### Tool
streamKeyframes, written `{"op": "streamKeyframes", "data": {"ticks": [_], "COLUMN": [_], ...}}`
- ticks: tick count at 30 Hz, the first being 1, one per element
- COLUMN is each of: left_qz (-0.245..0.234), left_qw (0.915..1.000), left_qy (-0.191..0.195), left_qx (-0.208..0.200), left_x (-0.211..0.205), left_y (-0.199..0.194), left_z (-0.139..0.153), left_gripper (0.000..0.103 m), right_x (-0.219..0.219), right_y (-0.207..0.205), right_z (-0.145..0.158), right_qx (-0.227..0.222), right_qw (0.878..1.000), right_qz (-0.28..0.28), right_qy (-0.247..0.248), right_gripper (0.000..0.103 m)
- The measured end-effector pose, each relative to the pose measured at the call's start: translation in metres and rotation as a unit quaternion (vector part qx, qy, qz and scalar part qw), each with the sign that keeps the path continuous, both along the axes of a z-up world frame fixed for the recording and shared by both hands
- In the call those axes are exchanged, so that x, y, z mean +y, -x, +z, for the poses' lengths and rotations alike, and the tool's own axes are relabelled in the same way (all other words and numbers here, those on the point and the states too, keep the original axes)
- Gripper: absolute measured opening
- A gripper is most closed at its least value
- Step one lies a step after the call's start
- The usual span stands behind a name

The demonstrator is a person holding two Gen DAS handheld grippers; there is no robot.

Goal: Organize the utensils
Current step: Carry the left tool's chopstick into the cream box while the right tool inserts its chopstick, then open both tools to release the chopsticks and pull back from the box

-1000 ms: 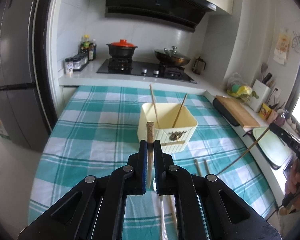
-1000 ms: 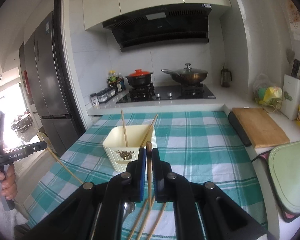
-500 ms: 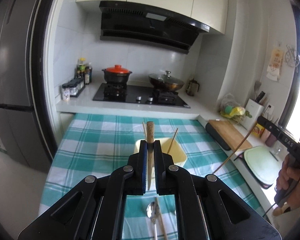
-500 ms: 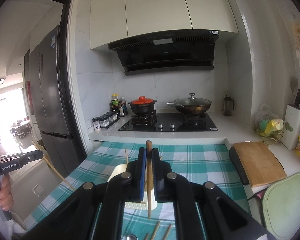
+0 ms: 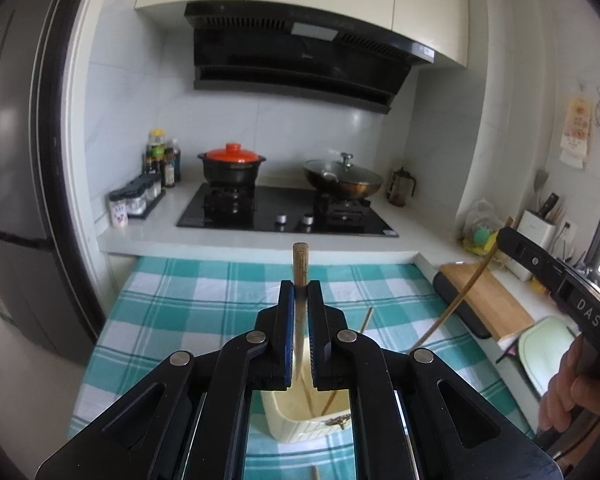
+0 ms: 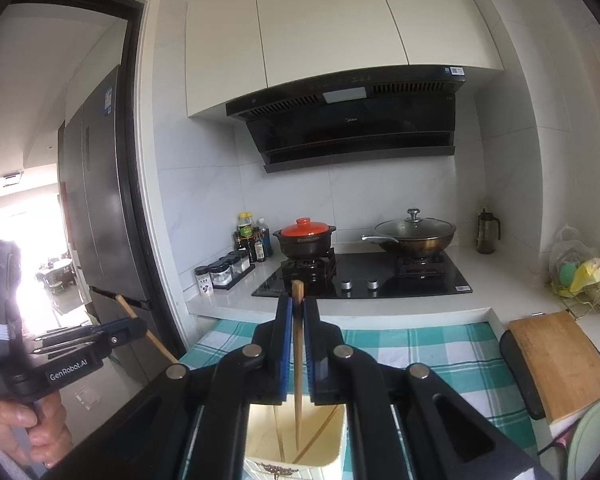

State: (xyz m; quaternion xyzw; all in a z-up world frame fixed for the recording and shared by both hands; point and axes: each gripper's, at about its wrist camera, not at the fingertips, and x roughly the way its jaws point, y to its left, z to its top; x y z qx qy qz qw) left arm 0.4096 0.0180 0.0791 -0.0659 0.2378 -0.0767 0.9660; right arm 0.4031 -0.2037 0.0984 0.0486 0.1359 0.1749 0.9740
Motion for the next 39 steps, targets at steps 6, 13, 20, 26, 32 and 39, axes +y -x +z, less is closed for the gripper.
{"op": "streamKeyframes", "data": {"ticks": [6,13,20,26,32,39], "left_qz": [-0.007,-0.010,0.018,0.008,-0.045,-0.083], "left_qw": [0.9957,0.9861,0.9914,0.9944,0.9907,0.9854], "left_qy": [0.000,-0.010,-0.018,-0.070,-0.115,-0.098], "left_qx": [0.093,0.166,0.128,0.079,0.057,0.112], "left_x": [-0.010,-0.018,-0.008,-0.003,-0.003,-0.010], "left_y": [-0.051,-0.088,-0.075,-0.022,0.060,0.140], "left_z": [-0.056,-0.098,-0.084,-0.067,-0.085,-0.142], "left_gripper": [0.004,0.005,0.068,0.089,0.095,0.095], "right_x": [0.022,0.040,0.034,0.021,0.006,-0.004], "right_y": [-0.072,-0.125,-0.117,-0.058,0.026,0.118], "right_z": [-0.060,-0.110,-0.089,-0.065,-0.073,-0.112], "right_qx": [0.138,0.236,0.195,0.140,0.123,0.128], "right_qw": [0.990,0.971,0.981,0.989,0.988,0.983], "right_qz": [0.032,0.039,0.023,0.001,-0.005,0.009], "right_qy": [0.009,0.018,0.001,0.052,0.094,0.129], "right_gripper": [0.006,0.010,0.049,0.051,0.058,0.065]}}
